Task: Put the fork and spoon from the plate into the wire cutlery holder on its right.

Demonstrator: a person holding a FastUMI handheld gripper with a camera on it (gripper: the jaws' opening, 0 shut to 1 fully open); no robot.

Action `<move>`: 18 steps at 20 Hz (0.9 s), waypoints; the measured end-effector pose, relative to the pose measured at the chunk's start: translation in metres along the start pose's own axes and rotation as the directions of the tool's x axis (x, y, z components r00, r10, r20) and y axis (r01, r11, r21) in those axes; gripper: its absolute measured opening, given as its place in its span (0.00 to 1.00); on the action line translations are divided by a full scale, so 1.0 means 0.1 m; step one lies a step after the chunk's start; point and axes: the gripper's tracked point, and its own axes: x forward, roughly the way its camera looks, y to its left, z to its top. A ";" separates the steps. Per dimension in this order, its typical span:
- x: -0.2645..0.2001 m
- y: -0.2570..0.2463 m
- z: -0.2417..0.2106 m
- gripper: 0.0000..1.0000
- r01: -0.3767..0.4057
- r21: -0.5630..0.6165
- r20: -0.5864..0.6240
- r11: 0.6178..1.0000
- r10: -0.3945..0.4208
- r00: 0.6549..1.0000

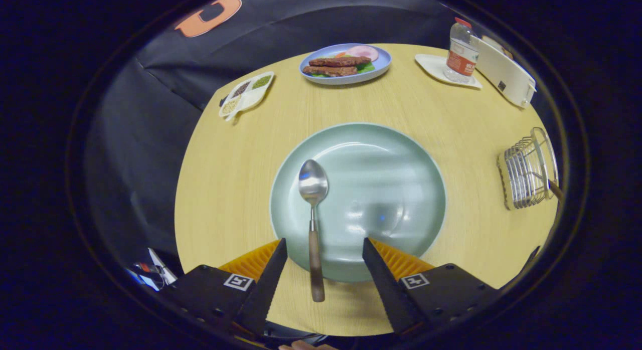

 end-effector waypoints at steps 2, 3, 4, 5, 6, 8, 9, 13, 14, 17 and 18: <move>0.09 0.03 -0.04 0.80 0.008 0.007 -0.013 1.000 -0.008 1.000; 0.12 0.05 -0.04 0.75 0.010 -0.001 -0.015 1.000 -0.010 1.000; 0.17 0.10 -0.04 0.70 0.004 -0.009 -0.015 1.000 -0.004 1.000; 0.15 0.06 -0.02 0.66 0.034 -0.023 -0.008 0.999 -0.034 0.999; 0.17 0.03 -0.01 0.61 0.063 -0.036 -0.003 0.997 -0.063 0.998; 0.24 -0.01 -0.05 0.49 0.095 -0.037 -0.029 0.995 -0.096 0.995; 0.27 -0.04 -0.09 0.45 0.105 -0.024 -0.042 0.994 -0.106 0.993; 0.25 -0.07 -0.08 0.27 0.140 -0.040 -0.047 0.989 -0.142 0.989; 0.23 -0.07 -0.09 0.16 0.141 -0.036 -0.048 0.989 -0.143 0.989; 0.20 -0.12 -0.06 0.07 0.142 -0.054 -0.028 0.988 -0.143 0.989; 0.21 -0.12 -0.09 0.07 0.138 -0.049 -0.033 0.989 -0.140 0.990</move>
